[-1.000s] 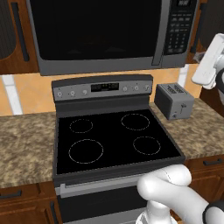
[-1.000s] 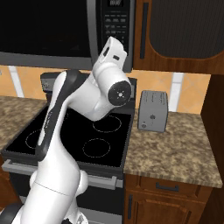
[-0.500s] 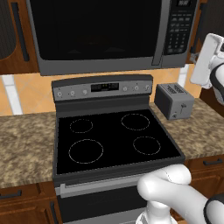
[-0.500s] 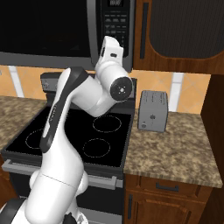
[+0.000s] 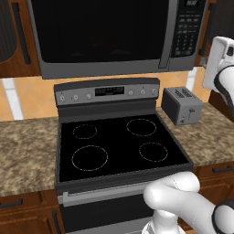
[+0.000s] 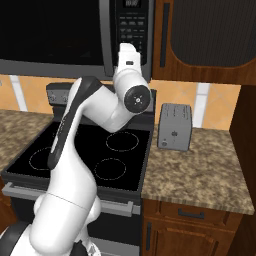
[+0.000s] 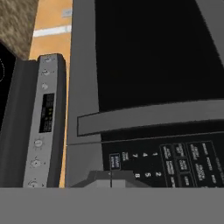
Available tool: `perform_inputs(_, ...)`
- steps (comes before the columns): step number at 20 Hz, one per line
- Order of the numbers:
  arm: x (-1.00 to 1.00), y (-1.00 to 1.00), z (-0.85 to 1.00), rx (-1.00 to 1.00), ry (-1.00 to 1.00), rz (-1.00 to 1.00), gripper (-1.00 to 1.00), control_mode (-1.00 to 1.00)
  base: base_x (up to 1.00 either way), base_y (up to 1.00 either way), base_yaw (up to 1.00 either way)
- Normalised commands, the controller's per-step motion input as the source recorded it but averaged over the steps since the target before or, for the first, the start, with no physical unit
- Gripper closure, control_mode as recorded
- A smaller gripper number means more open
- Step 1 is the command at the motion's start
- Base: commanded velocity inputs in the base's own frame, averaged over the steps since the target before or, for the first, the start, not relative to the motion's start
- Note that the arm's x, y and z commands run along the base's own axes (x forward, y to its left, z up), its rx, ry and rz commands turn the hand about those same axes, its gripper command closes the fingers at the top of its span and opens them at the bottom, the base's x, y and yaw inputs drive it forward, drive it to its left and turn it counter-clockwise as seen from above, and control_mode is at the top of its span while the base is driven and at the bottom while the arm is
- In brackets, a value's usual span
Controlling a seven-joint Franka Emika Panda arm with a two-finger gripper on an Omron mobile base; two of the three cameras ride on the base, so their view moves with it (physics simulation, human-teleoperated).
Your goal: Open the microwave, place the bowl with waffle inside the microwave, then close the microwave door and turn it on.
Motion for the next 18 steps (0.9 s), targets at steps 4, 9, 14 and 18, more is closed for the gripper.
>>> perform_inputs(4,0.22,0.00,-0.04,-0.10,-0.07,-0.15,1.00,-1.00,0.00,0.00,0.00)
perform_inputs(9,0.31,0.03,0.00,-0.01,-0.01,-0.06,1.00,-1.00,0.00,0.00,0.00)
perform_inputs(14,0.34,0.01,0.00,0.02,0.00,0.00,1.00,-1.00,0.00,0.00,0.00)
perform_inputs(18,0.33,0.00,0.00,0.03,0.00,0.00,1.00,-1.00,0.00,0.00,0.00)
